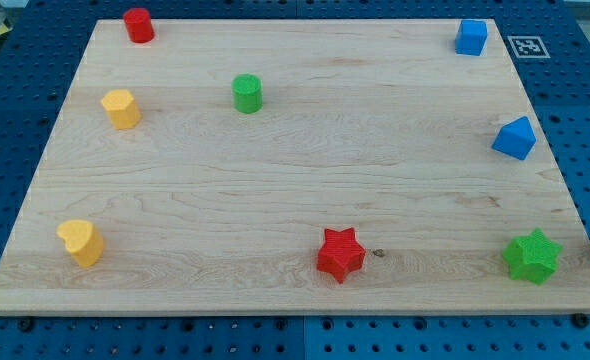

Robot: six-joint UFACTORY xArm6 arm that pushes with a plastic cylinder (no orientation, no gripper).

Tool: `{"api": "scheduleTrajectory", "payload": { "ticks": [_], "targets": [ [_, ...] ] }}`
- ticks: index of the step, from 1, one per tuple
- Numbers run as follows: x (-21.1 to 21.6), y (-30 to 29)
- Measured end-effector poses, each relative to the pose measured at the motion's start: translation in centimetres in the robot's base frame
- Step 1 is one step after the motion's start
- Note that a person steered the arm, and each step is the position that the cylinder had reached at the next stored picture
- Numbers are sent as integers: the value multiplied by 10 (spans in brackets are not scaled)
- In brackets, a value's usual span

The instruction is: Push the green star to the top center

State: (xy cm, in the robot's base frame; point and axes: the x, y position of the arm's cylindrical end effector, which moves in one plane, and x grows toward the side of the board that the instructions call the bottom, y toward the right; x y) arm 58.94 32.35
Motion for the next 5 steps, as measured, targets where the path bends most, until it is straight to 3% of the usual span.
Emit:
{"api": "scheduleTrajectory", "payload": {
  "ticks": [1, 3, 5],
  "targets": [
    [26, -5],
    [24, -97],
    [16, -100]
  ]
}}
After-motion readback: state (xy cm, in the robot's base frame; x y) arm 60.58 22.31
